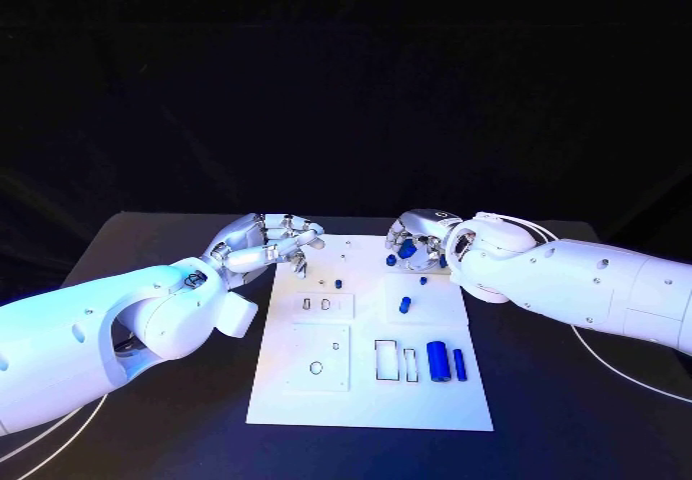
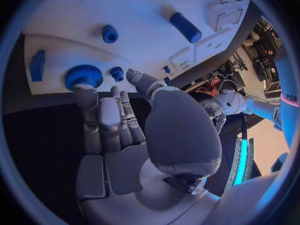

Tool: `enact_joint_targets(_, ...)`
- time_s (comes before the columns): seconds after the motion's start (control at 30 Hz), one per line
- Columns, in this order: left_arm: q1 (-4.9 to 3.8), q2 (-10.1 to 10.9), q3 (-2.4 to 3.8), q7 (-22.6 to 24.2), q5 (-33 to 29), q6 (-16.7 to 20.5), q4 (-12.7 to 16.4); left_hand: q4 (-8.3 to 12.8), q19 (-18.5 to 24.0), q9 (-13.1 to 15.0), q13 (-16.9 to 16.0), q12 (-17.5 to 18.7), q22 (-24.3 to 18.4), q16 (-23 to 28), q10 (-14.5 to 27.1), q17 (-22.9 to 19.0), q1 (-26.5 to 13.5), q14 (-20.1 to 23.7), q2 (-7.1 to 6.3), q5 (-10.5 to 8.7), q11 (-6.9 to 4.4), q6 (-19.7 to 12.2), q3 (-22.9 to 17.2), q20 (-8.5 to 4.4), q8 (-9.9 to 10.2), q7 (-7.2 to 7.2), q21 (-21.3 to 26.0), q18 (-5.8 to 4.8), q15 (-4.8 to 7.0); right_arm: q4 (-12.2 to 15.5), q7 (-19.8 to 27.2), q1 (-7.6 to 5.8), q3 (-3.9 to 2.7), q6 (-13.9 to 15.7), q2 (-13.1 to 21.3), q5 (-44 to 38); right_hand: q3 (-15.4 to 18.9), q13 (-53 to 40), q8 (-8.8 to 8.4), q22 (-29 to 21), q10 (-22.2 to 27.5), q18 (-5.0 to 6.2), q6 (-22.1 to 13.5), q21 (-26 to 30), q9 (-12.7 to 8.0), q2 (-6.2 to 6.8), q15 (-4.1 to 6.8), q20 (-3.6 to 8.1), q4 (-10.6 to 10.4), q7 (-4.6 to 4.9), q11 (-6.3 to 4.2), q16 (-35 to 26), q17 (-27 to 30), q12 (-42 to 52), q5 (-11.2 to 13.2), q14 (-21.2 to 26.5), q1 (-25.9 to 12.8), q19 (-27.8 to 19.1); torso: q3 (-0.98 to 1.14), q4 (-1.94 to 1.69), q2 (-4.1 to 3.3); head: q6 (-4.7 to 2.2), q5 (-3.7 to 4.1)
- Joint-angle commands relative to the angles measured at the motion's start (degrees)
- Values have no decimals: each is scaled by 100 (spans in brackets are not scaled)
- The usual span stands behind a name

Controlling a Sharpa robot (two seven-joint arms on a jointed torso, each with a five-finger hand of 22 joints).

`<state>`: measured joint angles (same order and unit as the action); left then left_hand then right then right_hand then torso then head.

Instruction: Assemble the parts on the task board

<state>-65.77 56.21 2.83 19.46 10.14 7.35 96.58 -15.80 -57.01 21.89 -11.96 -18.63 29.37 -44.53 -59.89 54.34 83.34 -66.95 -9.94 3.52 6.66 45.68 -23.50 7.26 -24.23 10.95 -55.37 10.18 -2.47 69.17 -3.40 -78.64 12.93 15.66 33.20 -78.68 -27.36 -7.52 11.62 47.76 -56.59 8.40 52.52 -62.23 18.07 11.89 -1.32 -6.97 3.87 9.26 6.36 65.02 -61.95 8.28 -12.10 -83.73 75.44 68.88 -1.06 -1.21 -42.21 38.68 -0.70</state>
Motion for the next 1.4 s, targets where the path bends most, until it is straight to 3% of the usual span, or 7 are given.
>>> enact_joint_targets(0.03, -13, -20, 7, 57, -3, -101, 12, -9, 4, 7, -7, 34, 8, -18, 42, 5, -33, 31, 13, -19, 12, -27, -29, 45, 39, -7, -29, 25, -8, -19, -98, 6, 1, -138, -18, -116, 5, -7, 10, 32, 18, -63, 23, -35, 11, -20, 13, 2, -32, 9, -8, 37, -26, 34, 26, -95, 19, 38, 1, 0, -17, -3, -11)
enact_joint_targets(0.57, -22, -12, 8, 37, -1, -145, 8, -14, 10, 6, -5, 43, 8, -24, 57, 6, -38, 52, 13, -20, 21, -39, -33, 54, 48, 1, -30, 27, -15, -123, -191, 11, 2, -59, -105, -149, -59, -16, 14, 30, 47, -58, 29, -29, 41, -111, 9, -5, -126, 15, -2, 53, -15, 152, 22, -72, -40, 16, 4, 3, -28, -4, -29)
enact_joint_targets(1.0, -26, -16, 7, 28, -1, -164, 38, -19, 15, 6, -5, 47, 7, -26, 63, 5, -45, 66, 16, -21, 25, -44, -34, 60, 53, 6, -29, 28, -20, -317, -162, 88, 7, -166, -298, -146, -163, -37, 38, 207, -47, -80, 77, -142, 88, -173, 26, 0, -210, -6, -27, 187, -122, 342, 59, -88, -79, 89, -1, -10, -39, 35, -48)
enact_joint_targets(1.4, -29, -12, 7, 24, -1, -177, 43, -20, 19, 6, -4, 50, 6, -26, 67, 4, -47, 74, 16, -21, 27, -47, -34, 63, 55, 8, -28, 28, -23, -367, -175, 111, 11, -223, -333, -145, -250, -48, 70, 317, -163, -94, 136, -211, 132, -193, 47, 16, -250, -27, -56, 274, -191, 477, 62, -99, -88, 131, 0, 16, -28, 77, -77)
